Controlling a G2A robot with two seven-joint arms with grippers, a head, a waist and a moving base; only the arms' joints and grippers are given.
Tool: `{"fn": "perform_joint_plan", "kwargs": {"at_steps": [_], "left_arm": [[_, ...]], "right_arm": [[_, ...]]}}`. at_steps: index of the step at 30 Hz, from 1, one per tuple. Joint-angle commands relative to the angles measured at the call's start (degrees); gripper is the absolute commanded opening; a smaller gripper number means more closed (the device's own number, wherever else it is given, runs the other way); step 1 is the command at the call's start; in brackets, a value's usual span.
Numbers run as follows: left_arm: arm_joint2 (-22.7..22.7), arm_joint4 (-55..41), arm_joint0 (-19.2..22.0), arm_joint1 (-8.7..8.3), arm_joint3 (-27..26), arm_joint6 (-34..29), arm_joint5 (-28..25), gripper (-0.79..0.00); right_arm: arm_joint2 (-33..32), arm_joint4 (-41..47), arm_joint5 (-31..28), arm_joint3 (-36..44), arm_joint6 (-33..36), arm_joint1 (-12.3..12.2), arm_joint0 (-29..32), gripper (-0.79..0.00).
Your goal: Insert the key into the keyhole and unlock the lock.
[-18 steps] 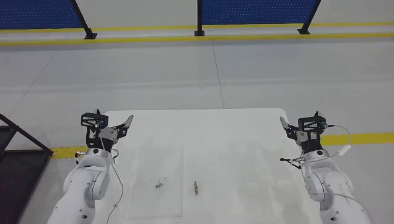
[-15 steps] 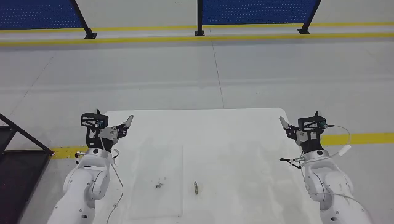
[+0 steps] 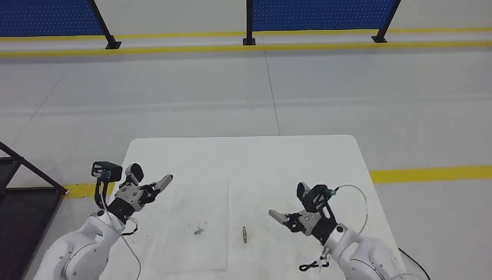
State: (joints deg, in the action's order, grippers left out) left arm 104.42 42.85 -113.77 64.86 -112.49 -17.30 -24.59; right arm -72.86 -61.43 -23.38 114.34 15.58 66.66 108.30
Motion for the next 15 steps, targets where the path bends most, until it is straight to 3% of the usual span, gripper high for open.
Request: {"fn": "perform_joint_plan", "kwargs": {"at_steps": [1,8,10,15], "left_arm": [[2.3,-3.6,-1.2,-0.23,0.3,-2.1,-2.4,0.0],[5.4,-6.0,-5.1,-0.48,0.6,-3.4,-7.4,0.0],[5.8,-6.1,-5.9,-0.51,0.6,-3.8,-7.8,0.0],[6.3,-4.8,-6.0,-0.57,0.3,-4.2,-7.2,0.0]], "right_arm": [[4.7,0.2,-0.8,-0.6,3.7,0.3,-1.2,0.0],[17.3,5.3,-0.3,-5.0,11.9,1.9,-7.7,0.0],[18.5,9.3,-0.5,-6.6,13.3,2.3,-9.8,0.0],[18.5,9.7,-0.3,-6.8,13.4,2.3,-10.0,0.0]]}}
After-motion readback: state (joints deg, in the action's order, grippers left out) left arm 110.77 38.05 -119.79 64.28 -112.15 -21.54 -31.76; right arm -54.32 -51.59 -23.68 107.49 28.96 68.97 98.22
